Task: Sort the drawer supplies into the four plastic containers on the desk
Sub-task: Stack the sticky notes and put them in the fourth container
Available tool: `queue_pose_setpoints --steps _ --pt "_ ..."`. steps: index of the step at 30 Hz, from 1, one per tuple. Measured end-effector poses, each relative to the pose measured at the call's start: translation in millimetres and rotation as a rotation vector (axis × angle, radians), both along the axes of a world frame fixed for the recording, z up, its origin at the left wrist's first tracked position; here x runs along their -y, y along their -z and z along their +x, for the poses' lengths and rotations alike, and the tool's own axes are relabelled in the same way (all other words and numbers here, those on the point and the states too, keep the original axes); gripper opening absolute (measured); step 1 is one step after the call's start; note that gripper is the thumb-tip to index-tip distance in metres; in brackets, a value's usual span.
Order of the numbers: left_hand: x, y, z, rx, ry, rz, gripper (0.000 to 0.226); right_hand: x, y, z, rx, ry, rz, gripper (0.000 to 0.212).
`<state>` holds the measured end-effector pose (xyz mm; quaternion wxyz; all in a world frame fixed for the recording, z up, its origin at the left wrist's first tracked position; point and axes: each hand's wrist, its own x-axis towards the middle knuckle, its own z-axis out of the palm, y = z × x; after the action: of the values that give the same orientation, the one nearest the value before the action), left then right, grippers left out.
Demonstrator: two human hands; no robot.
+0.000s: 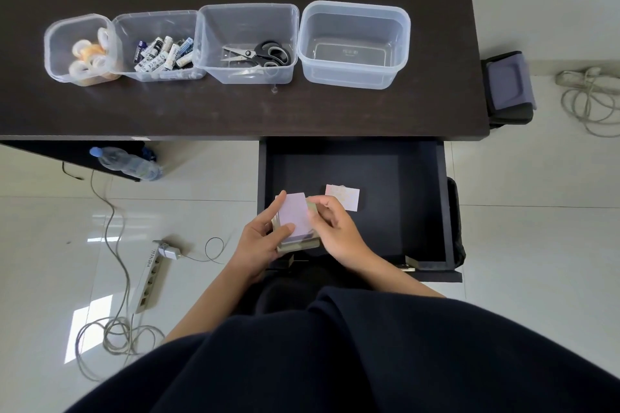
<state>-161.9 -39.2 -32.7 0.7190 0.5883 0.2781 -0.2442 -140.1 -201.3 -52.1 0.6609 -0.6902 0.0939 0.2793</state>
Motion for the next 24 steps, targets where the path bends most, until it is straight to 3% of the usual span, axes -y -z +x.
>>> queue_pose_setpoints --steps 2,5,10,14,16,19,24 --pt "0.6 1.1 1.1 -0.013 -0.007 0.044 0.057 3.7 9.0 9.2 -0.037 0.125 -0.057 0.019" --pt "-0.7 0.4 -0.1 -0.031 -0.009 0.081 0.057 14.5 39.0 26.3 -0.084 0.309 -0.342 0.025" --pt "-11.8 2.1 -7.8 -0.032 -0.003 0.095 0.057 36.4 85.3 40.3 -0.071 0.038 -0.679 0.059" --pt "-17.1 1.3 -13.3 -0.014 0.016 0.117 0.056 37.6 95.6 41.2 -0.03 -0.017 -0.827 0.05" --pt "-18.2 -1.2 -14.8 -0.008 0.02 0.12 0.056 36.7 93.0 42.9 -0.056 0.055 -0.829 0.039" --pt "-18.3 -3.0 -14.7 -0.016 0.032 0.124 0.057 40.5 84.0 42.8 -0.113 0.075 -0.663 0.025" --pt "-12.4 -2.0 -10.0 -0.044 0.021 0.097 0.057 48.9 71.1 34.1 -0.121 -0.036 -0.458 0.017"
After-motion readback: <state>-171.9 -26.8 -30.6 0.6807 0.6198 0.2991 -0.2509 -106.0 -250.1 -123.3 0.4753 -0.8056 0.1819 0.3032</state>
